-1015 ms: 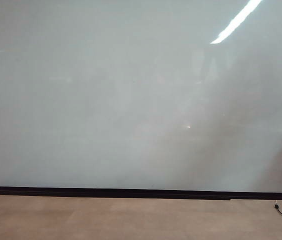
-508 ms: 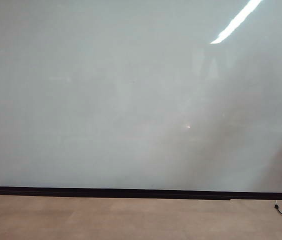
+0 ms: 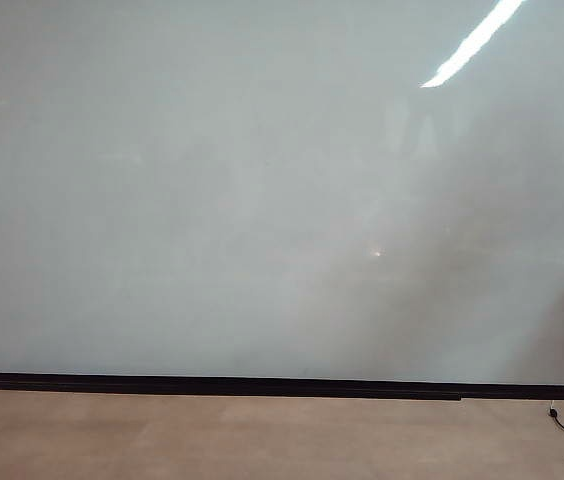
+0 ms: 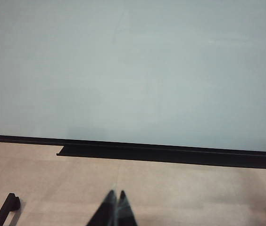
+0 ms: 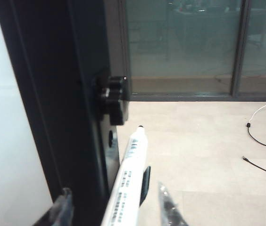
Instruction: Pick up the pen on the shelf to the right of the whiteboard and draw a cross mark.
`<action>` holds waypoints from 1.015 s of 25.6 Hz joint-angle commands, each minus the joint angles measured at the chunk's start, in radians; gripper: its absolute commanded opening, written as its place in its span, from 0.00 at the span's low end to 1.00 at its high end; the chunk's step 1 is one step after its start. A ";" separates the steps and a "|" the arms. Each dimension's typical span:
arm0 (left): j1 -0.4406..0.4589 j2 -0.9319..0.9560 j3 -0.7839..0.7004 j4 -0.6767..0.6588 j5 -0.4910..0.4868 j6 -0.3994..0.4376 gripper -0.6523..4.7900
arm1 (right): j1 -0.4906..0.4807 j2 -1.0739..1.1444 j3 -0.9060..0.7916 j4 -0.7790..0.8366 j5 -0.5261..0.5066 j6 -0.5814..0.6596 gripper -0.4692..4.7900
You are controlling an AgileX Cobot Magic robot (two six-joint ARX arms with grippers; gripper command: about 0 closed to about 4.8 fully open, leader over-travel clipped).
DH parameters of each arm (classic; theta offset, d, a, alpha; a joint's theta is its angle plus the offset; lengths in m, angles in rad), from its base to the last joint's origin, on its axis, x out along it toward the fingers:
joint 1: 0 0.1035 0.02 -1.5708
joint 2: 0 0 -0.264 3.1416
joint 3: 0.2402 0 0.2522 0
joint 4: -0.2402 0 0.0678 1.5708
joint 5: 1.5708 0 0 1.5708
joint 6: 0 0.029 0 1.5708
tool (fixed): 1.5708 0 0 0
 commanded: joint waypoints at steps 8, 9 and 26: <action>0.000 0.000 0.003 0.009 0.003 0.005 0.11 | 0.000 -0.003 0.003 0.016 -0.005 0.017 0.49; 0.000 0.000 0.003 0.009 0.003 0.004 0.11 | 0.000 -0.003 0.003 0.016 -0.007 0.017 0.49; 0.000 0.000 0.003 0.009 0.003 0.005 0.11 | 0.011 -0.003 0.002 0.014 -0.002 0.021 0.48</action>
